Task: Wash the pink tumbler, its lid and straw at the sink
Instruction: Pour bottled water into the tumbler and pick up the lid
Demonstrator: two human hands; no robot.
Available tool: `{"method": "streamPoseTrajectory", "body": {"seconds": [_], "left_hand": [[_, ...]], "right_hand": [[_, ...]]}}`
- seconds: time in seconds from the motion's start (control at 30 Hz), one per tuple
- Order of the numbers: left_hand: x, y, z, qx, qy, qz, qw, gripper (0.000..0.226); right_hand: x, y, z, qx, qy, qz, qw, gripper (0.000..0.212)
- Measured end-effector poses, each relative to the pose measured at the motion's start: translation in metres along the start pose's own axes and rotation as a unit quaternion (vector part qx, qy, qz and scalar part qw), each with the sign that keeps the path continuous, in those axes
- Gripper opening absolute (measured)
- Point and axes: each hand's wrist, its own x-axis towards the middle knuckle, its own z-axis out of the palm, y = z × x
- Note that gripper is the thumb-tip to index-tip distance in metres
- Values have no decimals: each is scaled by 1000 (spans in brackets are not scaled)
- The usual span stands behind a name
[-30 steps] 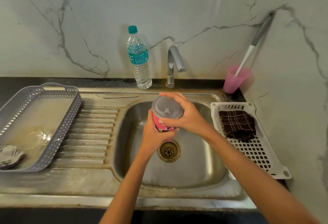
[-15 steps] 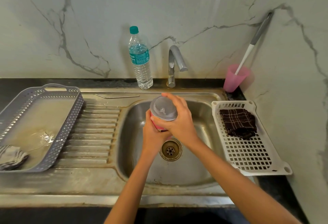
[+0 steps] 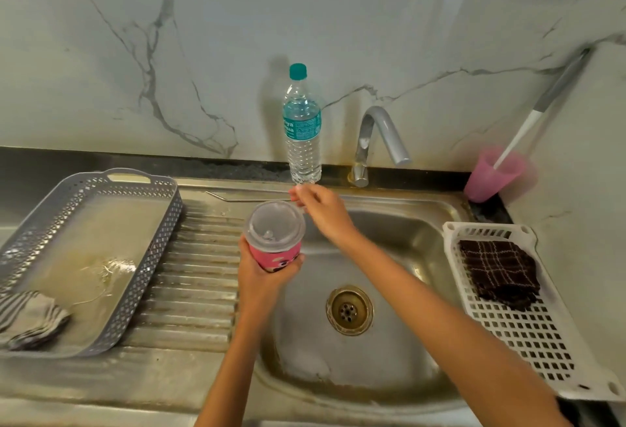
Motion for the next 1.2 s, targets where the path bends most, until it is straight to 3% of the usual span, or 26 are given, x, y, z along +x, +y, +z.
{"method": "streamPoseTrajectory", "body": {"seconds": [0.27, 0.4, 0.47, 0.53, 0.63, 0.77, 0.87, 0.93, 1.07, 1.2], "left_hand": [[51, -11, -35, -12, 34, 6, 999, 96], [66, -10, -46, -3, 29, 15, 999, 101], [71, -13, -49, -4, 35, 13, 999, 100], [73, -14, -50, -3, 38, 11, 999, 97], [75, -17, -51, -6, 40, 10, 999, 96], [75, -19, -49, -2, 33, 13, 999, 97], [72, -20, -48, -4, 31, 10, 999, 99], [68, -21, -46, -7, 26, 8, 1000, 99], [55, -21, -41, -11, 2, 1, 1000, 98], [33, -24, -31, -9, -31, -10, 999, 97]], "right_hand": [[107, 18, 78, -259, -100, -96, 956, 13], [124, 15, 99, -290, -118, -133, 940, 45], [129, 20, 107, -306, -112, -116, 938, 44], [130, 25, 113, -310, -101, -93, 941, 28], [131, 30, 119, -307, -93, -84, 944, 23], [132, 31, 117, -315, -95, -100, 939, 28], [131, 31, 112, -315, -90, -115, 938, 48], [128, 32, 106, -299, -69, -107, 946, 49], [100, 24, 72, -222, 8, -93, 970, 10], [37, -3, 13, -137, 105, -134, 976, 8]]}}
